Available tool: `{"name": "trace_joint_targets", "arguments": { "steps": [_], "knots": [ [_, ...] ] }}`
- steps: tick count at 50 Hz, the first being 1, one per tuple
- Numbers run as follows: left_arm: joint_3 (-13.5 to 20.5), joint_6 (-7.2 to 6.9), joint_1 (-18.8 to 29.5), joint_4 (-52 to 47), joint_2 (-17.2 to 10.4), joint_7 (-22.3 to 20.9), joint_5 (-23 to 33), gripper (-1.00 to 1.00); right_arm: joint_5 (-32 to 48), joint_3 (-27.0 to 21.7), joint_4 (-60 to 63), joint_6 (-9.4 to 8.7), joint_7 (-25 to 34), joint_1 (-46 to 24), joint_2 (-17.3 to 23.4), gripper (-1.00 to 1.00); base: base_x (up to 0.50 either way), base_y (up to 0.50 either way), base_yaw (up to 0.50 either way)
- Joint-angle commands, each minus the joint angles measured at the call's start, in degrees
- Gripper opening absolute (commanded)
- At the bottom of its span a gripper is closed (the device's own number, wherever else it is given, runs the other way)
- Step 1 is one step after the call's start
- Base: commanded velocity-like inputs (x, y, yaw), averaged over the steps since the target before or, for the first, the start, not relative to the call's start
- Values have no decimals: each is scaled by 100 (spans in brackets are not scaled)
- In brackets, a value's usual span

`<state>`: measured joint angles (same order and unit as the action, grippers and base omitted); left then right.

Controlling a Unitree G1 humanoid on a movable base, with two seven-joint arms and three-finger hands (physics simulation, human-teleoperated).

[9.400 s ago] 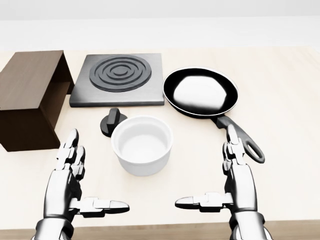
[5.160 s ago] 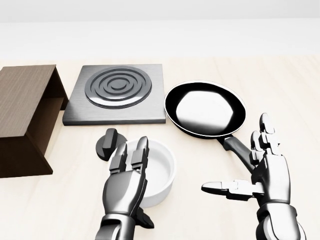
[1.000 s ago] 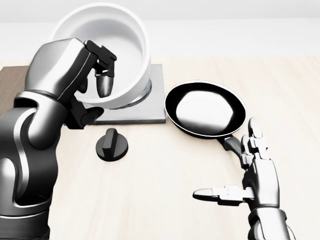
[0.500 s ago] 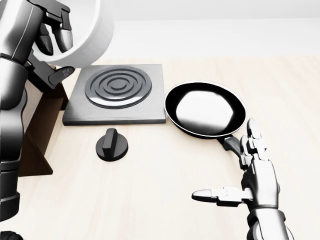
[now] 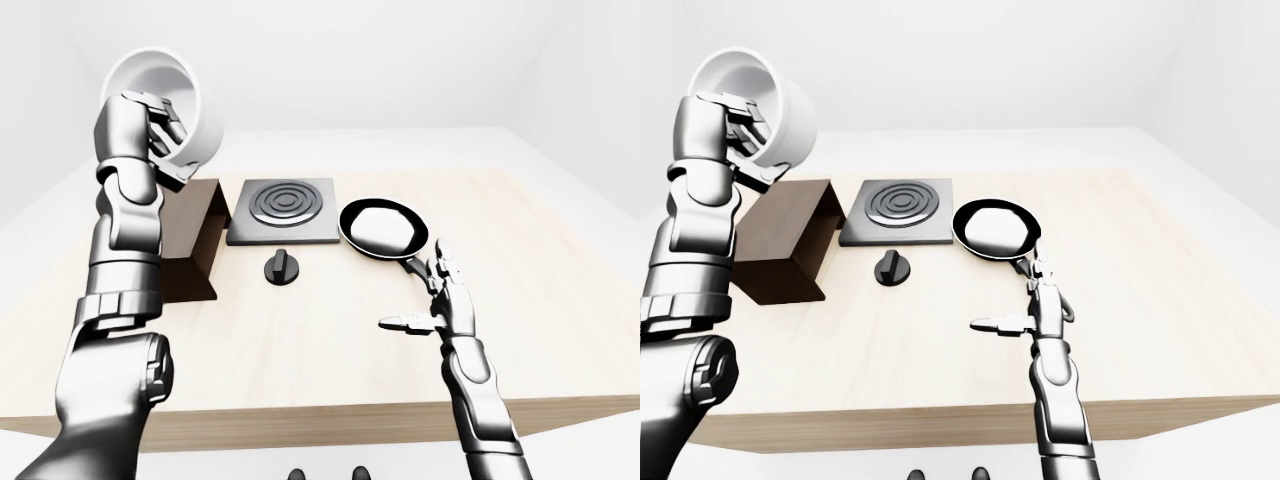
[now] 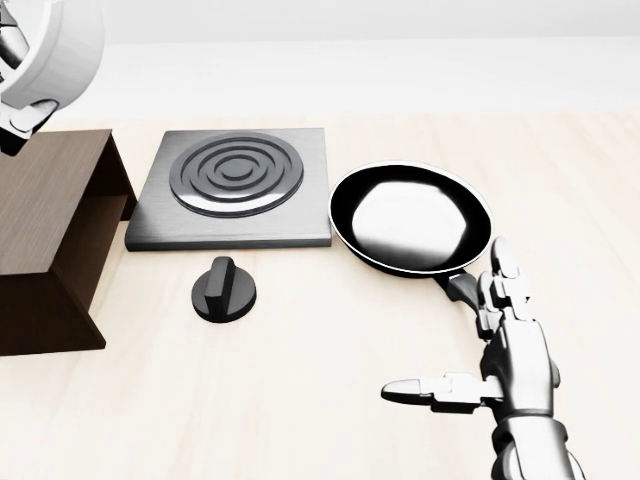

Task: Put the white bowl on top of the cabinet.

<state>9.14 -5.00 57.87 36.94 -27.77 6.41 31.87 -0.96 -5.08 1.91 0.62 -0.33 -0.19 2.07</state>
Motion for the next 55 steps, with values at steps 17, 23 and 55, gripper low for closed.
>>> {"name": "trace_joint_targets", "arguments": {
  "steps": [17, 23, 55],
  "knots": [
    [-19, 0, 637, 2311, -714, 1637, -339, -100, 19, 25, 9, -8, -11, 14, -10, 100, 0, 0, 0],
    [-50, 0, 629, 2438, -771, 1808, -242, -100, 12, 17, 16, 3, -6, 22, -9, 100, 0, 0, 0],
    [-164, 0, 507, 3476, -634, 2359, -136, -100, 37, 30, -28, 45, -32, 15, -10, 100, 0, 0, 0]
  ]
}}
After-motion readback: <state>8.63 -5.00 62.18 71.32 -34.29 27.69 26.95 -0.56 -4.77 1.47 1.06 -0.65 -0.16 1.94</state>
